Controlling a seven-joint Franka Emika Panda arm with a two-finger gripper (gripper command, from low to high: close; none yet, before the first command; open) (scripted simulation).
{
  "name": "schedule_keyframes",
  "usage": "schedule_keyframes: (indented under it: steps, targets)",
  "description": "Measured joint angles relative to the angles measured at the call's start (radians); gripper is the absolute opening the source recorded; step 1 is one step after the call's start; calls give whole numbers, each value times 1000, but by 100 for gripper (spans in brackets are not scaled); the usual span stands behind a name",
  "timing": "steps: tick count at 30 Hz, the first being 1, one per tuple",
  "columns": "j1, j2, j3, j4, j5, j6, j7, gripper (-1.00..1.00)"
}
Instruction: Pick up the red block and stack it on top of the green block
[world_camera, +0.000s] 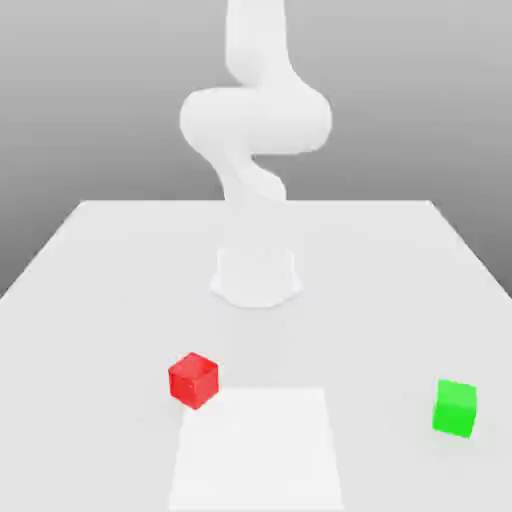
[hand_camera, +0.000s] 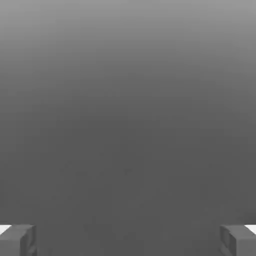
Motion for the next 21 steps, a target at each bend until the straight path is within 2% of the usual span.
schedule_keyframes:
  steps: [16,21]
  targets:
    - [-200,505,-17,-533,-13,412,295,0]
    - [-222,795,-25,-566,12,641,316,0]
